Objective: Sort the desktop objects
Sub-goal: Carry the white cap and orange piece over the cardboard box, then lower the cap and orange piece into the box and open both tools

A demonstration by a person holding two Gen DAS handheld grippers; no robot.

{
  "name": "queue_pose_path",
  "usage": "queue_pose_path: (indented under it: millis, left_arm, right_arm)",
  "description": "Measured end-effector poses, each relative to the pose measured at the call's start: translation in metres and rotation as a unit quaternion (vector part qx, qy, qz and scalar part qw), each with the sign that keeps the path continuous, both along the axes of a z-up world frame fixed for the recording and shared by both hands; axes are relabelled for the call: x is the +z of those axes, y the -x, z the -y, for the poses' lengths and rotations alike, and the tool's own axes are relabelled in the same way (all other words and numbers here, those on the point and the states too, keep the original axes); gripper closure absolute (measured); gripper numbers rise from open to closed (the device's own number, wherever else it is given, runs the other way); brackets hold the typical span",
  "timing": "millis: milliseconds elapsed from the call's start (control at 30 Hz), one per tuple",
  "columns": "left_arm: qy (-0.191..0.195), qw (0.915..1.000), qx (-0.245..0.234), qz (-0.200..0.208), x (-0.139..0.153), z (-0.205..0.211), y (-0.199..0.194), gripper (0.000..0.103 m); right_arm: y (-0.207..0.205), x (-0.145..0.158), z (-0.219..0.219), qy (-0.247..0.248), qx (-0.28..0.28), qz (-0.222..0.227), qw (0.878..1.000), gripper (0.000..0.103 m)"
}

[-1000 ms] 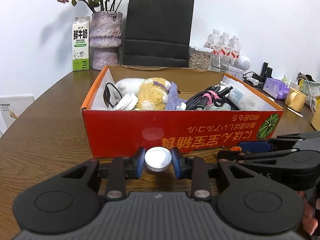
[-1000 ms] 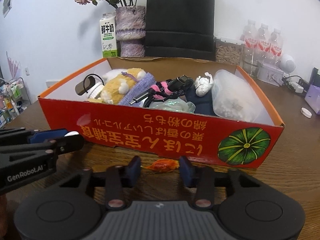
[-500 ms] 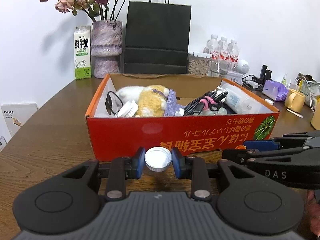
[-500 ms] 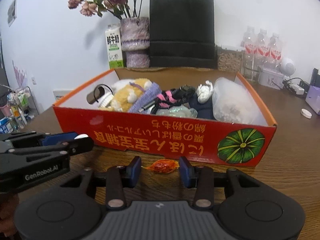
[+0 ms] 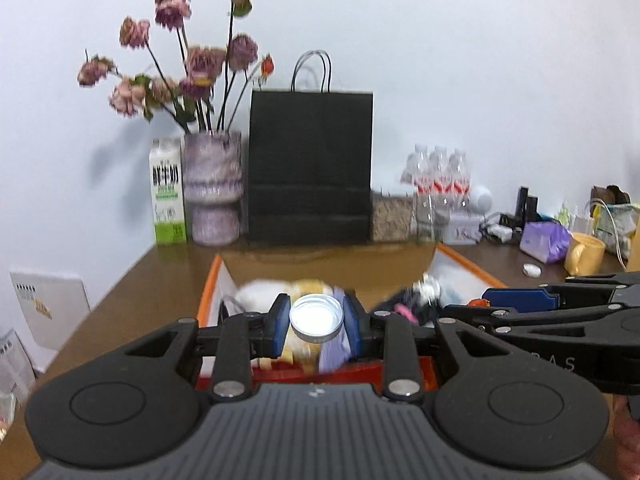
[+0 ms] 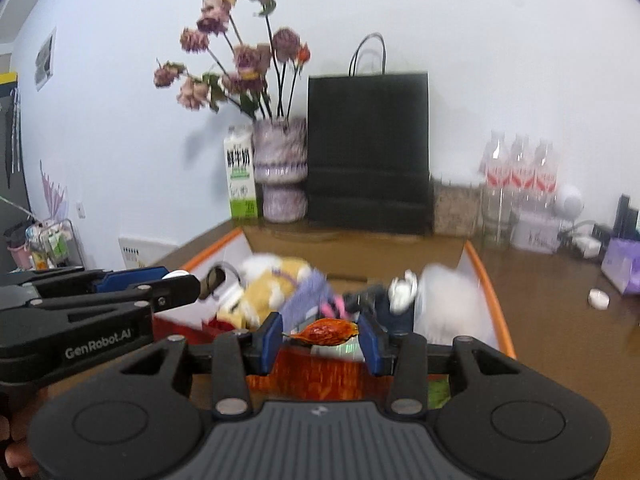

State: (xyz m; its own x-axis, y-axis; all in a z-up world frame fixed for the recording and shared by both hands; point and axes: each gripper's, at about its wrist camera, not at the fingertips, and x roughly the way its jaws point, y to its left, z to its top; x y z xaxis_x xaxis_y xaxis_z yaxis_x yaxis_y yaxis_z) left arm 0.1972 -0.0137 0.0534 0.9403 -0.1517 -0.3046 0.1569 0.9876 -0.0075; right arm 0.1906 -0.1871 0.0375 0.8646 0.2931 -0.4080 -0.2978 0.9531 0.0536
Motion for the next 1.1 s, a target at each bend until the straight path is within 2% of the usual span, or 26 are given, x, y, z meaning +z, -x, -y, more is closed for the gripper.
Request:
queue_pose_path:
  millis: [233, 367, 533, 633, 733, 933, 967, 1000, 1033, 1067, 1100]
  left_arm:
    - [0.010, 0.9996, 0.022, 0.017, 0.015, -0.001, -0.028, 0.074]
    - [0.021, 0.9987, 0.038, 0.028, 0.013, -0.005, -0.047, 0.074]
    - [0.013, 0.9989, 0.044, 0.008, -0.010, -0.007, -0.074, 0.074]
    - [-0.005, 0.9987, 0.051, -0.004, -0.026, -0.007, -0.083, 0.074]
    - [-0.013, 0.9982, 0.056, -0.016, -0.036, -0.008, -0.089, 0.074]
    - [-0.025, 0.9980, 0.057, -0.006, -0.040, -0.003, -0.086, 0.072]
    - [-0.027, 0.9978, 0.060, -0.004, -0.040, -0.003, -0.085, 0.059]
    - [-0.029, 0.9975, 0.065, -0.002, -0.040, -0.002, -0.083, 0.048]
    - [-0.028, 0.9973, 0.067, 0.004, -0.038, -0.003, -0.082, 0.029]
    - [-0.026, 0.9963, 0.080, 0.014, -0.037, -0.004, -0.079, 0.013]
    - [-0.025, 0.9952, 0.092, 0.021, -0.035, -0.005, -0.077, 0.004]
  right_arm:
    - [-0.022, 0.021, -0.006, -0.006, 0.001, 0.032, 0.999, 0.063]
    - [-0.043, 0.023, -0.011, -0.002, -0.005, 0.048, 0.999, 0.063]
    - [-0.073, 0.010, -0.018, 0.014, -0.009, 0.060, 0.998, 0.063]
    - [-0.083, -0.008, -0.012, -0.013, -0.002, 0.061, 0.998, 0.063]
    - [-0.092, -0.021, -0.010, -0.011, 0.003, 0.046, 0.999, 0.063]
    - [-0.094, -0.033, -0.009, -0.004, 0.001, 0.032, 0.999, 0.062]
    - [-0.093, -0.034, -0.008, -0.004, -0.001, 0.033, 0.999, 0.062]
    - [-0.092, -0.034, -0.008, -0.004, -0.005, 0.037, 0.999, 0.052]
    - [-0.090, -0.034, -0.007, -0.004, -0.011, 0.041, 0.999, 0.041]
    - [-0.087, -0.032, -0.006, -0.003, -0.020, 0.046, 0.999, 0.016]
    - [-0.083, -0.031, -0.003, -0.004, -0.032, 0.055, 0.998, 0.005]
